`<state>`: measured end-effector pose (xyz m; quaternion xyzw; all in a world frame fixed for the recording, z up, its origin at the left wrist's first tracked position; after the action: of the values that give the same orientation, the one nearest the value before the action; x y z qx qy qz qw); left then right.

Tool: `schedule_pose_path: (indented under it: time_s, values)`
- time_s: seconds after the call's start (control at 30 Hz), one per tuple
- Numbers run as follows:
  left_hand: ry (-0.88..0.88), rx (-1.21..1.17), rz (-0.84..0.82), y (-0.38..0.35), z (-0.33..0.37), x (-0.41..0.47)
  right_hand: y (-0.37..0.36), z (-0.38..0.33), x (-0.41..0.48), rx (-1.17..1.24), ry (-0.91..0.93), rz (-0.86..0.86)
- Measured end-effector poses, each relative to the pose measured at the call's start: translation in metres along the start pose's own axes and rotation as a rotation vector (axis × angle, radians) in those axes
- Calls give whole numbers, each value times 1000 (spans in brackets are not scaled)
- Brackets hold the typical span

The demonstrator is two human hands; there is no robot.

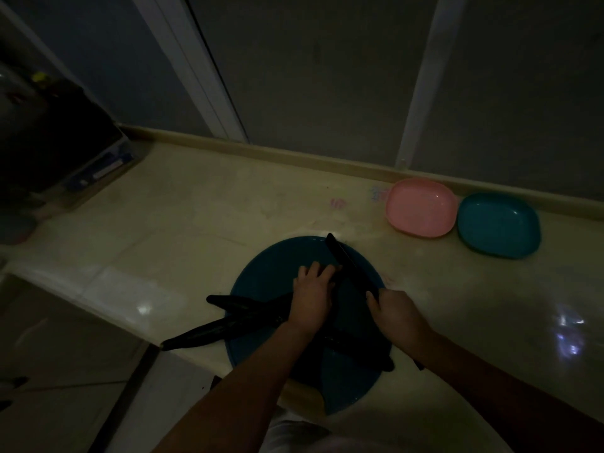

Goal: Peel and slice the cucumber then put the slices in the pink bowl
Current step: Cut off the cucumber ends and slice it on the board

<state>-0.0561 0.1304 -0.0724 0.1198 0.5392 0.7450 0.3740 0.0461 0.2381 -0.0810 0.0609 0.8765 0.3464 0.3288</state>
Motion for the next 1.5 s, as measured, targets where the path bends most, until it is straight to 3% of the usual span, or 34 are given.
schedule_pose_path:
  time_s: [0.5, 1.3, 1.5]
  values:
    - [9, -17, 1, 1, -1, 0, 3, -2, -10, 102, 16, 16]
    - [9, -37, 8, 1, -1, 0, 2, -16, -1, 4, 3, -41]
    - [12, -47, 5, 1, -1, -1, -1, -6, -6, 83, 5, -49]
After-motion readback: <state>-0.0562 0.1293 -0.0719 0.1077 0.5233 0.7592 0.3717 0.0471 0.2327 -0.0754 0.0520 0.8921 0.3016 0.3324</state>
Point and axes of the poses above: each hand's wrist, its own x-axis towards the middle knuckle, its own y-axis out of the back of the hand, z = x × y, the point moved 7 cm from there along x, towards the middle knuckle, and after that the axes turned 9 degrees about -z, right-handed, at the moved point
